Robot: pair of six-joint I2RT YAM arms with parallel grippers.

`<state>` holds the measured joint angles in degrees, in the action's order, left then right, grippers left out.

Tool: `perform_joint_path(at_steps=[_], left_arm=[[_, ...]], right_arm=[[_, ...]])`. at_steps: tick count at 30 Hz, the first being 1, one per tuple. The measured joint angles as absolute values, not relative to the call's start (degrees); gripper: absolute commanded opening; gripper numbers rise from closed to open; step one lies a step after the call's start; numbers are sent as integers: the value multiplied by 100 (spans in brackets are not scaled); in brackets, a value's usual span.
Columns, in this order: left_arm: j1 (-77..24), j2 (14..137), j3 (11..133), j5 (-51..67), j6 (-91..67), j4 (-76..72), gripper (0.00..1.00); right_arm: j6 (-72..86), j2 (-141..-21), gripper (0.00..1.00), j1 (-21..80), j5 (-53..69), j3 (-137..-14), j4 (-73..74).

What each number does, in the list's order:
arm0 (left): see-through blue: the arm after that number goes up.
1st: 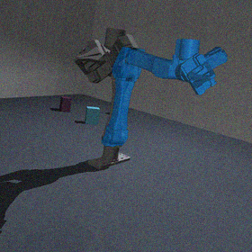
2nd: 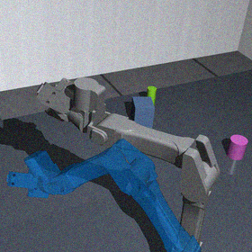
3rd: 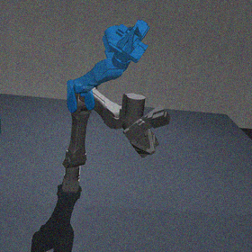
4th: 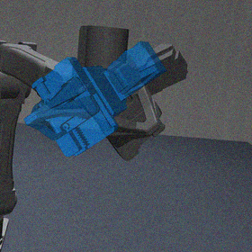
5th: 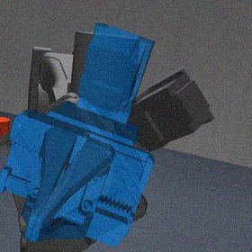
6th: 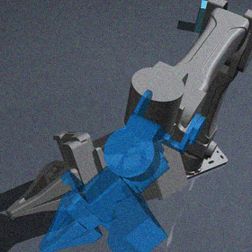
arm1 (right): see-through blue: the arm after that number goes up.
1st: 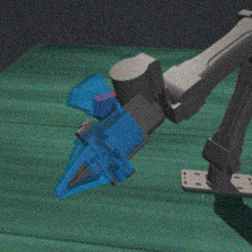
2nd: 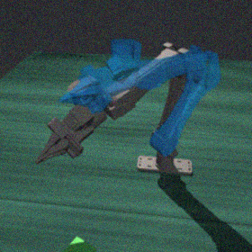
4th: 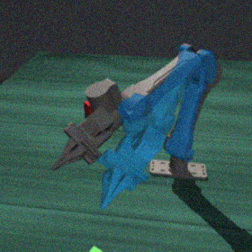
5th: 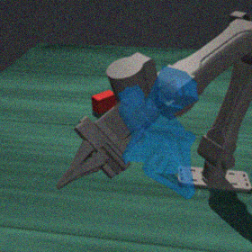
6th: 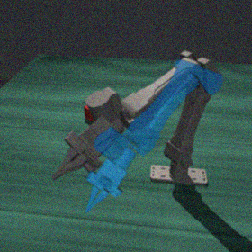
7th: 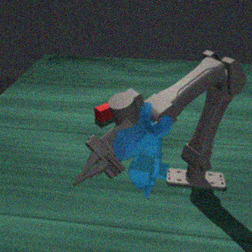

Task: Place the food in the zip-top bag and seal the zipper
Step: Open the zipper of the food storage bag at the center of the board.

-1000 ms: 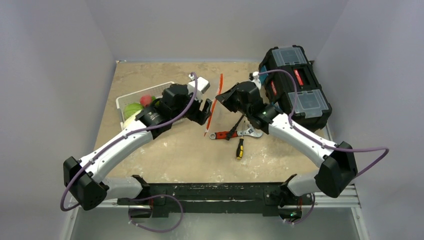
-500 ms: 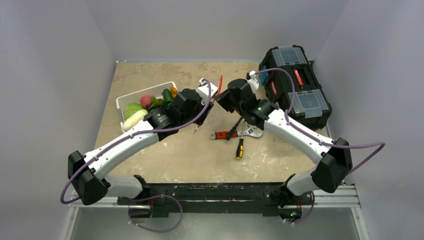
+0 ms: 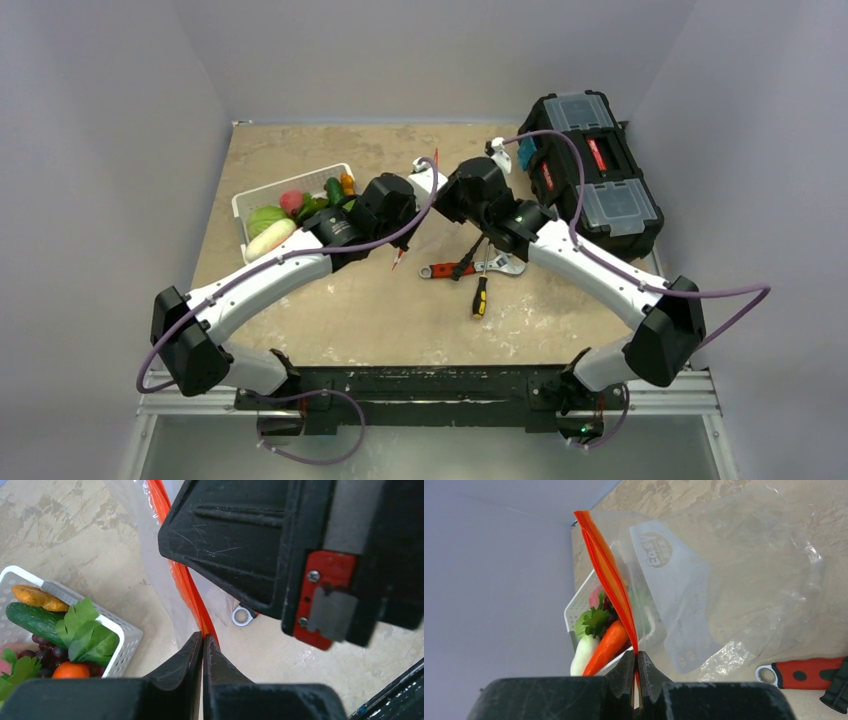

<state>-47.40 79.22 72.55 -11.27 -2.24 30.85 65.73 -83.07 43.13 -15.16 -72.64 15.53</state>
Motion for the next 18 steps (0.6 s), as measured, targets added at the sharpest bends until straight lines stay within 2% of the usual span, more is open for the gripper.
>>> perform_joint_path(at_steps=[2, 8, 11, 18], left_arm=[[-4740, 7946, 7255, -1118, -235, 3124, 0], [-4740, 7937, 7240, -1114, -235, 3081, 0], [-4740, 7861, 7159, -1116, -237, 3002, 0], [-4740, 7577, 7035, -1197, -342, 2897, 0]], right_arm=[[6434, -8248, 0, 4313, -1466, -7181, 1474], [5848, -7822, 49, 4289, -1229, -6779, 1127], [5358, -7553, 56, 4257, -1214, -6626, 993], [4469, -7063, 54, 4224, -1223, -6296, 867]])
